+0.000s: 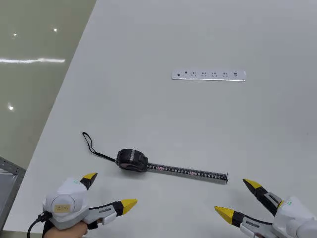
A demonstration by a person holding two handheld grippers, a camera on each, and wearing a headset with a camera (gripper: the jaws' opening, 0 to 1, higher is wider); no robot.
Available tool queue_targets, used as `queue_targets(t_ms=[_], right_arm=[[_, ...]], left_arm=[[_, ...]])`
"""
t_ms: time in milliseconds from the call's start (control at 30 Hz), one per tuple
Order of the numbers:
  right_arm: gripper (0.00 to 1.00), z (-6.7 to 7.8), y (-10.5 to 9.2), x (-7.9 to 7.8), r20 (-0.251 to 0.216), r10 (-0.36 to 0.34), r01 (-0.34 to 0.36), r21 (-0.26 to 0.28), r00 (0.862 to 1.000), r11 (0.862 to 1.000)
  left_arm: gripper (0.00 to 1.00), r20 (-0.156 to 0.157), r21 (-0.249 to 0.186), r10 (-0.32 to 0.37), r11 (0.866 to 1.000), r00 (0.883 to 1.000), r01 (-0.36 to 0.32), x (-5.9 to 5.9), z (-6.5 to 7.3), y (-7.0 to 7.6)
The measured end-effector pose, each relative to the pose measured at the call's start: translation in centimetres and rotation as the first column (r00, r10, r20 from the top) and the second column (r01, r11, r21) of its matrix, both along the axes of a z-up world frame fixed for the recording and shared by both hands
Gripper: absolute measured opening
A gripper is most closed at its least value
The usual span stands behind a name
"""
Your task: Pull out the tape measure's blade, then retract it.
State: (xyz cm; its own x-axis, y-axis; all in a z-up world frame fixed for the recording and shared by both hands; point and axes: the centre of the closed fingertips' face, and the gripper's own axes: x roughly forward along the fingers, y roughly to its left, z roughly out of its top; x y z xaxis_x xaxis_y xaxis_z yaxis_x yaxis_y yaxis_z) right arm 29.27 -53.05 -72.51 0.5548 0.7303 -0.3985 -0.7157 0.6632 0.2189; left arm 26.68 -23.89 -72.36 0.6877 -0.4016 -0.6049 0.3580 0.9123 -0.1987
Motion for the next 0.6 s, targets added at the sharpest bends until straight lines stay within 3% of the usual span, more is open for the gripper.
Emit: queue_targets(t_ms=[267, 333, 433, 533, 600], right_arm=[[0.76, -0.1, 0.0, 0.0, -0.002, -0.003, 0.003, 0.0, 1.0, 1.0], [0.76, -0.2, 0.0, 0.0, -0.005, -0.003, 0.003, 0.001, 1.0, 1.0], [0.75, -0.3, 0.1, -0.1, -0.006, 0.0, 0.0, 0.0, 1.0, 1.0], [0.75, -0.3, 0.0, 0.0, -0.007, -0.002, 0.002, 0.002, 1.0, 1.0], [0.75, -0.4, -0.1, 0.2, -0.007, -0.007, 0.007, 0.002, 1.0, 1.0]], left_arm=[[0.91, -0.014, 0.02, 0.057, 0.998, 0.998, -0.057, 0.6, -0.3, 0.2], [0.91, -0.012, -0.003, 0.095, 0.995, 0.995, -0.095, 1.0, -0.2, 0.3], [0.91, -0.014, -0.001, 0.121, 0.993, 0.993, -0.121, 1.5, -0.2, 0.3], [0.92, 0.017, -0.024, 0.161, 0.987, 0.987, -0.161, 2.3, 0.2, 0.3], [0.92, -0.003, -0.021, 0.178, 0.984, 0.984, -0.178, 2.6, -0.1, 0.3]])
